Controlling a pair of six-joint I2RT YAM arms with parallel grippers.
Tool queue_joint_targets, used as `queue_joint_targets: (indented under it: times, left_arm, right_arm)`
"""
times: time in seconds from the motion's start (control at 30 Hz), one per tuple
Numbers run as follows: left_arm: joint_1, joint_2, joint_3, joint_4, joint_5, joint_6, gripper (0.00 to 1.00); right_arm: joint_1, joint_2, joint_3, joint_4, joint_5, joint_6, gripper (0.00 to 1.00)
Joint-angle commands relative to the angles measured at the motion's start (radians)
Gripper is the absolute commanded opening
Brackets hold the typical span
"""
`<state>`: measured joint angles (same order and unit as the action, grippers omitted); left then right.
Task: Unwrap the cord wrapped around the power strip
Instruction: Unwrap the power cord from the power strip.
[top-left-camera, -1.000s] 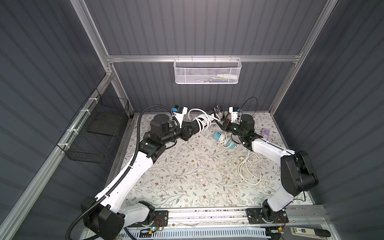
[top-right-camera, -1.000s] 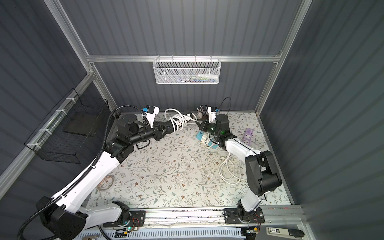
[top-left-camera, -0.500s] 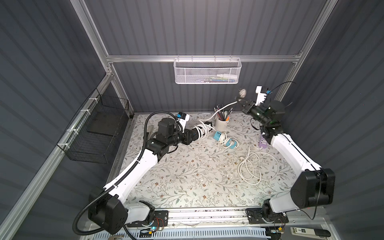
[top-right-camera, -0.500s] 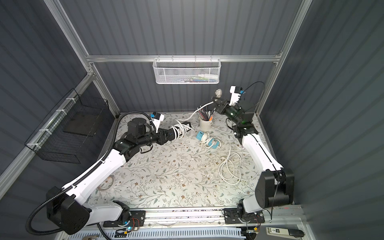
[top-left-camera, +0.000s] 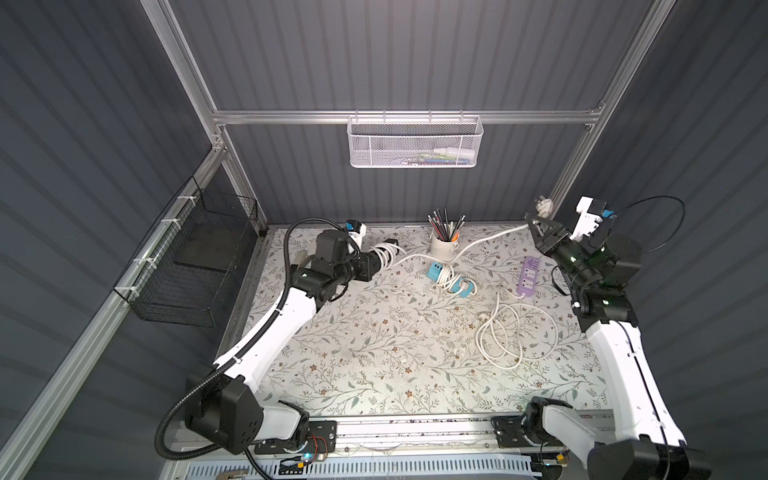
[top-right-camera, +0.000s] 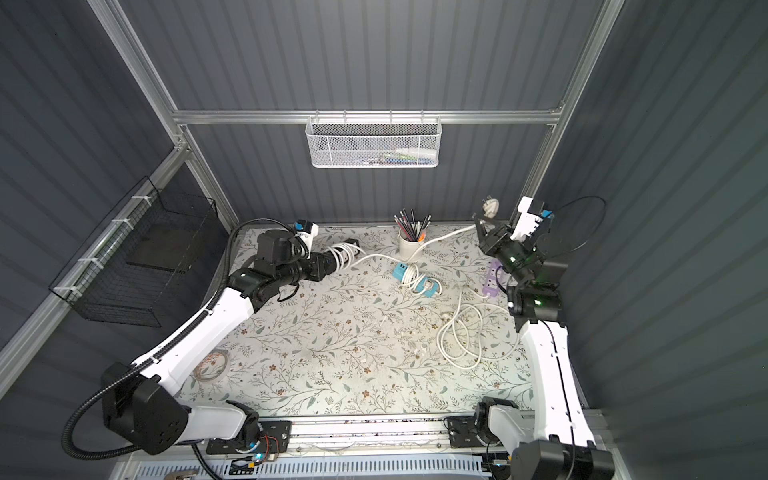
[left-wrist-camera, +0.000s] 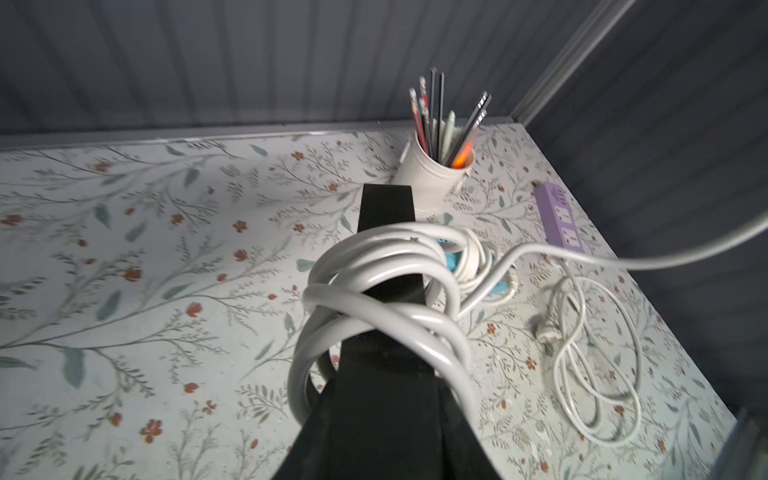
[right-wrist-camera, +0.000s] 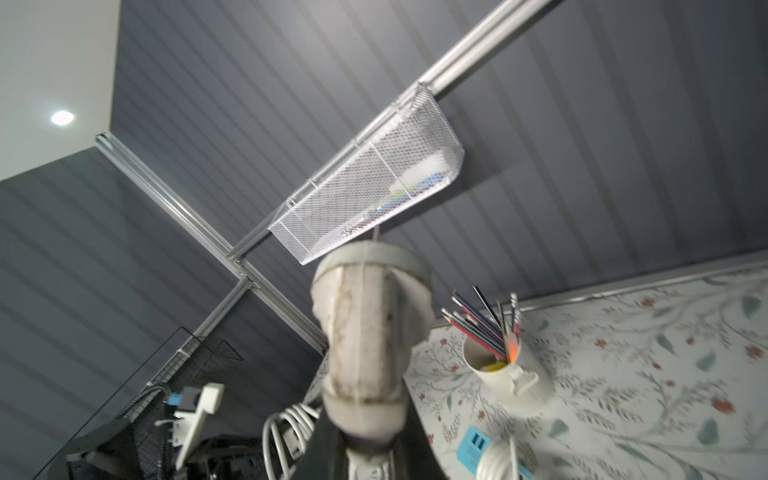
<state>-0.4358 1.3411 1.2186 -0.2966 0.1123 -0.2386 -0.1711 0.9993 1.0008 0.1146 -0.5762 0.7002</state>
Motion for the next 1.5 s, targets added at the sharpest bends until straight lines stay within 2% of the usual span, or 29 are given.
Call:
queue_joint_targets:
  times: [0.0,0.1,0.17,0.4,0.5,0.77,0.97,1.1,1.27,1.33,1.47]
  left_arm:
    - [0.003,-0.079,0.067,0.129,-0.117,0.035,0.0]
    - [0.003,-0.112,0.055,0.19,-0.153,0.045,0.0]
    - [0.004,-0.125,0.053,0.21,-0.135,0.047,0.0]
    - [0.002,-0.128,-0.004,0.323,0.104,-0.002,0.0]
    - [-0.021,-0.11,-0.015,0.355,0.174,-0.015,0.0]
    - [-0.047,-0.102,0.003,0.381,0.255,0.004,0.0]
    - [-0.053,-0.091,0.002,0.41,0.321,-0.027,0.0]
    - [-0.064,-0.085,-0.004,0.423,0.347,-0.034,0.0]
    - [-0.079,-0.069,0.002,0.429,0.374,-0.04,0.0]
    - [-0.086,-0.066,0.002,0.432,0.378,-0.04,0.0]
    - [-0.098,-0.057,0.002,0.43,0.382,-0.04,0.0]
  right_arm:
    - [-0.027,-0.036,-0.085,-0.165,0.091,-0.004,0.0]
    - [-0.045,-0.074,-0.193,-0.194,0.128,0.049,0.0]
    - [-0.051,-0.09,-0.253,-0.218,0.145,0.071,0.0]
    - [-0.052,-0.085,-0.445,-0.202,0.172,0.134,0.0]
    - [-0.051,-0.057,-0.497,-0.172,0.193,0.15,0.0]
    - [-0.051,0.061,-0.565,-0.096,0.202,0.202,0.0]
    - [-0.052,0.15,-0.602,-0.025,0.197,0.26,0.0]
    - [-0.052,0.188,-0.635,0.026,0.178,0.293,0.06]
    - [-0.052,0.188,-0.662,0.052,0.177,0.308,0.25]
    - [-0.052,0.168,-0.665,0.05,0.179,0.306,0.35]
    - [-0.051,0.1,-0.651,0.007,0.184,0.29,0.62]
